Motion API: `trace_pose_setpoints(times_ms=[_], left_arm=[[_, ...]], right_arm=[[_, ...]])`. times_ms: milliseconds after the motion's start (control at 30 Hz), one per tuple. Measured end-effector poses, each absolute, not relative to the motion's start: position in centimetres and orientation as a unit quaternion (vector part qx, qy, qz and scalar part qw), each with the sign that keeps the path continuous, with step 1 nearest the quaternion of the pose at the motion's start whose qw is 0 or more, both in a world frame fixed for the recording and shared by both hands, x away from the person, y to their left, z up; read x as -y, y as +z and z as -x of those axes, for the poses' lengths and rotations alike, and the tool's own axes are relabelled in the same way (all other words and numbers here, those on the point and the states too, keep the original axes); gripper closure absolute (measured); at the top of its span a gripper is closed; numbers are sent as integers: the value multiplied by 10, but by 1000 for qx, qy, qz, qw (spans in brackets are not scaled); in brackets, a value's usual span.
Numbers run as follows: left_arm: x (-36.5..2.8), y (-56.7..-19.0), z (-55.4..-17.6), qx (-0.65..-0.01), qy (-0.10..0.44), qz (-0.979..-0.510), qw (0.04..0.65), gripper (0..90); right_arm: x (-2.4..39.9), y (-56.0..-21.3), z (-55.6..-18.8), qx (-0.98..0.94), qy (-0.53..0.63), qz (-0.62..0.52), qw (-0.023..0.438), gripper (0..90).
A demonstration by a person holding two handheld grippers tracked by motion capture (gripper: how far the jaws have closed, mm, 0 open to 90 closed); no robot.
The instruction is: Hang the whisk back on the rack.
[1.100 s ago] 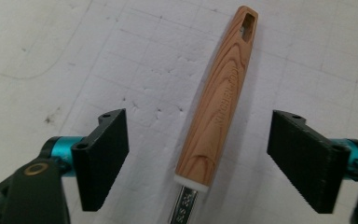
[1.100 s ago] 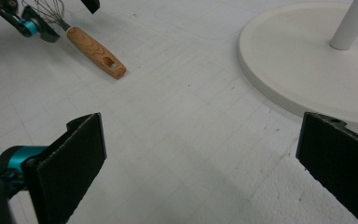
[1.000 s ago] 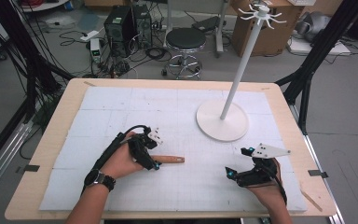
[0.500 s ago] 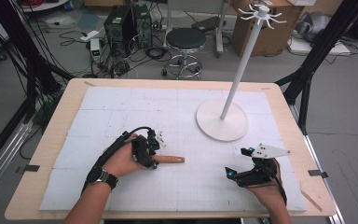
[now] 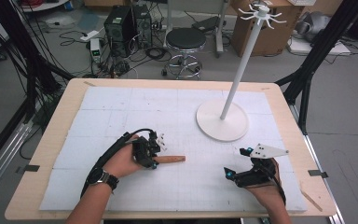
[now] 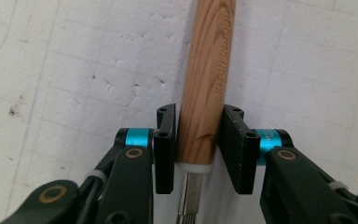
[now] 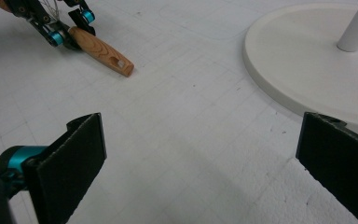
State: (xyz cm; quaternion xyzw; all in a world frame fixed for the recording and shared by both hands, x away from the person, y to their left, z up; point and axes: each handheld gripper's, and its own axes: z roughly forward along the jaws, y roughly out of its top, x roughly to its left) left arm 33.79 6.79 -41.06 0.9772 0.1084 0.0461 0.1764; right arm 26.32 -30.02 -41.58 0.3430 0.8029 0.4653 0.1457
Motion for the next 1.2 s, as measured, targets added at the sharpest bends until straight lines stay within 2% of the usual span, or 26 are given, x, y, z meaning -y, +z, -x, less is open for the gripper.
trace_pose_setpoints(times_ms=[467,633,1000,1200], left_arm=[[-73,-407,-339,-134,43,-973,184,713],[-77,-398,-338,-139,45,-965,217,712],[-86,-366,-334,-153,18,-914,374,712],[-79,-340,-335,-138,36,-911,387,713]], right_arm=[[301,-416,-263,-803,465,-342,147,6],[301,-416,-263,-803,464,-343,146,6],[298,-416,-264,-806,462,-341,145,6],[296,-416,-264,-806,462,-340,145,6]])
